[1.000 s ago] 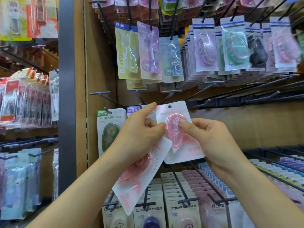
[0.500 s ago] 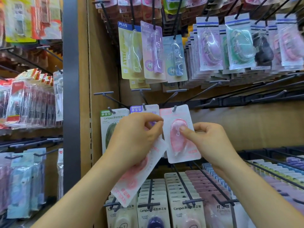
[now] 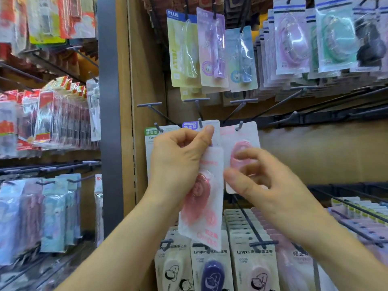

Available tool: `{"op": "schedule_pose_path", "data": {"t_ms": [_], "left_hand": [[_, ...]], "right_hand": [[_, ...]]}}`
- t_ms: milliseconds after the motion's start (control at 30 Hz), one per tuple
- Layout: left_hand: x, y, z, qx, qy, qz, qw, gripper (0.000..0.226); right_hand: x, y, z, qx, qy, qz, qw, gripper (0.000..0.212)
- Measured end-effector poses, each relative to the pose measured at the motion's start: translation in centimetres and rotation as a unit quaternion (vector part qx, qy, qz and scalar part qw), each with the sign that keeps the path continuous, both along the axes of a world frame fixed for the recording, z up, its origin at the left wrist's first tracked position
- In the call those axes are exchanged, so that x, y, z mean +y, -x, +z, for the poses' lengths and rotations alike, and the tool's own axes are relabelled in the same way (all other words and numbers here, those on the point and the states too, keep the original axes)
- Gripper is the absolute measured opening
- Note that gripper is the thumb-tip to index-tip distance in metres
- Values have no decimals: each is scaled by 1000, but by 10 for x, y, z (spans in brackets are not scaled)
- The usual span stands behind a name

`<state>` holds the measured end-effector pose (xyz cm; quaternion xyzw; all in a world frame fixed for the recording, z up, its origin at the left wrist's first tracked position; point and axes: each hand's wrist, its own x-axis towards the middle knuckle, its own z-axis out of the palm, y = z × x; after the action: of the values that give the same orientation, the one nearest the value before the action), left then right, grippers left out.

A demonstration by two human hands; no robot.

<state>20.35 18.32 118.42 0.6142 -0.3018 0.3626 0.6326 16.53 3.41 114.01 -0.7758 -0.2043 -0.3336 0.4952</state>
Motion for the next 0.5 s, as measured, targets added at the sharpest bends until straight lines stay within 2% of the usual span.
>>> {"op": "schedule_pose_path", "data": {"t_ms": [33, 67, 133, 200, 300, 400, 500], "left_hand": [[-4, -1, 0, 2, 23, -5, 1000, 33], [-8, 0, 0, 9, 44, -9, 999, 32], [-12, 2, 0, 31, 67, -27, 997, 31], [-7, 1, 1, 62, 55, -70, 994, 28], [7, 0, 2, 91, -7, -145, 985, 14], [16, -1, 1, 75, -7, -155, 985, 12], [15, -3, -3, 41, -12, -124, 991, 9]], "right_hand": [[9, 3, -6, 57, 19, 108, 992, 60], [16, 3, -13, 85, 56, 164, 981, 53], [21, -3, -24, 71, 72, 153, 983, 33], [17, -6, -26, 62, 3, 155, 986, 24], [4, -4, -25, 84, -68, 210, 972, 30], [-6, -5, -24, 75, -84, 201, 973, 32], [-8, -6, -24, 66, -101, 195, 973, 31]]}}
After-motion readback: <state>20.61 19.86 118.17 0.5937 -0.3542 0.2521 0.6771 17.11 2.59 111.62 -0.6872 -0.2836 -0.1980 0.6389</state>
